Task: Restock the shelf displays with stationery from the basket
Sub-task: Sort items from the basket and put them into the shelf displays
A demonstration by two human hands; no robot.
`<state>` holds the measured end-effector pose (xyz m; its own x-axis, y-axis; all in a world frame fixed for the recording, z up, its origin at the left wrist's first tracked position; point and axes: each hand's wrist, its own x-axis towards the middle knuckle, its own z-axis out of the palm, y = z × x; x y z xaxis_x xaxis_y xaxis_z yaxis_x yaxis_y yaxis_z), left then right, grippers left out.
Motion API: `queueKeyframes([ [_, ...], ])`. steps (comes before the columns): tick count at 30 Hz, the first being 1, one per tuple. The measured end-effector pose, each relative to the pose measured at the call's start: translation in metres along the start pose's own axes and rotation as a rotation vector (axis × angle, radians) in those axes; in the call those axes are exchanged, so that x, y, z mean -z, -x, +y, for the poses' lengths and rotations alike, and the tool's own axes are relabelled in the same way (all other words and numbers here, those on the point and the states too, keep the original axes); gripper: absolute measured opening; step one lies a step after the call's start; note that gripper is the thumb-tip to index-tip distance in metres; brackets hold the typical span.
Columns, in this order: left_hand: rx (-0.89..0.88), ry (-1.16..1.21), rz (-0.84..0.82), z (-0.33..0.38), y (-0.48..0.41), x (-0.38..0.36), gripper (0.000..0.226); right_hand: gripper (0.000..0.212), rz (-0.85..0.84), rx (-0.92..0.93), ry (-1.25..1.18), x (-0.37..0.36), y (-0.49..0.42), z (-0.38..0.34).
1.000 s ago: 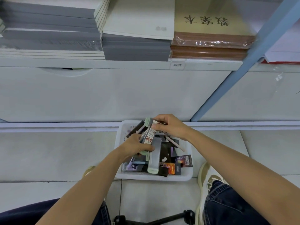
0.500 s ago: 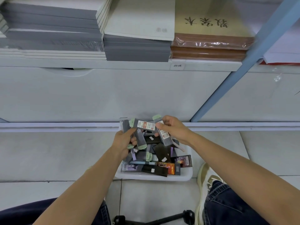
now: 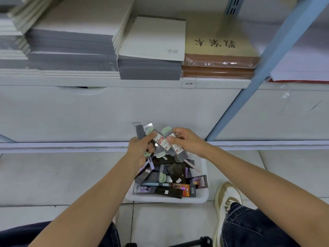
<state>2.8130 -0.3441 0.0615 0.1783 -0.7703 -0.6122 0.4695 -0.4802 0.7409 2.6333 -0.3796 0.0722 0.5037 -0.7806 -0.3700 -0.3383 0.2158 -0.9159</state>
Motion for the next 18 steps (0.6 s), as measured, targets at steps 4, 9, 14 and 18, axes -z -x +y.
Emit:
queueKeyframes([
  [4, -0.162, -0.206, -0.010, 0.025, 0.022, -0.017, 0.021, 0.021, 0.024, 0.096, 0.031, 0.007, 0.005, -0.032],
  [9, -0.252, -0.246, -0.025, 0.063, 0.051, -0.035, 0.028, 0.024, 0.014, 0.188, 0.085, 0.025, 0.025, -0.081],
  [14, -0.201, -0.083, -0.122, 0.107, 0.090, -0.059, 0.020, 0.024, 0.105, 0.323, 0.131, 0.038, 0.053, -0.137],
  [18, -0.256, -0.048, -0.211, 0.143, 0.126, -0.078, 0.006, 0.017, 0.223, 0.418, 0.082, 0.045, 0.077, -0.184],
])
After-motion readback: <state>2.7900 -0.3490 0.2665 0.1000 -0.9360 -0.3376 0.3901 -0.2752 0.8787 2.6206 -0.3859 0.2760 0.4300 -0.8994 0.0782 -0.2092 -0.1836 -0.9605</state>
